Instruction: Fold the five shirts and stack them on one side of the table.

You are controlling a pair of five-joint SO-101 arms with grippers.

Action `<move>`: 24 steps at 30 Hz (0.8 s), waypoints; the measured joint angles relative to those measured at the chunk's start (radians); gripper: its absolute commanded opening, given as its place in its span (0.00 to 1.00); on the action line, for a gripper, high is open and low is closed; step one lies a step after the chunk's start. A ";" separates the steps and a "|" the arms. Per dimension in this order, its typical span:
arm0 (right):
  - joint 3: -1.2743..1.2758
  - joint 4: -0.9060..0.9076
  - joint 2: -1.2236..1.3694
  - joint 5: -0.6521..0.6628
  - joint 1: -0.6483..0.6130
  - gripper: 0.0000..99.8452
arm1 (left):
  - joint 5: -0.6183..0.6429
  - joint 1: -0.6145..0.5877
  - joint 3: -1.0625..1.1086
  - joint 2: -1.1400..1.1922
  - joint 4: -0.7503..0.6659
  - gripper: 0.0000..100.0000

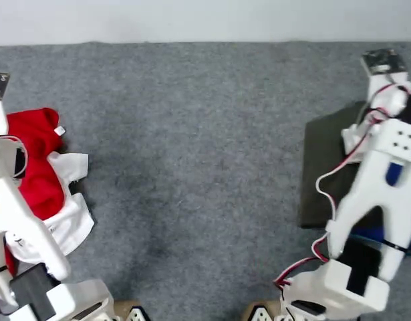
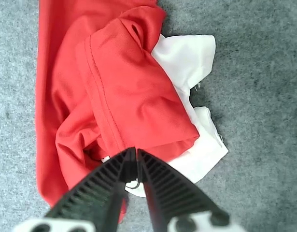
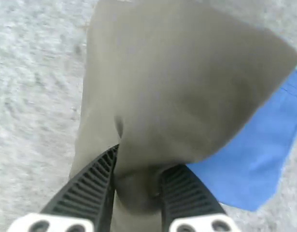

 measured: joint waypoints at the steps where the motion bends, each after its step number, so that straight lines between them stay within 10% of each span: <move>1: 0.000 0.000 0.000 0.011 0.017 0.01 | 0.000 0.000 0.000 0.000 0.000 0.02; 24: 0.000 -0.250 0.181 0.138 0.276 0.01 | 0.000 0.000 0.000 0.000 0.000 0.02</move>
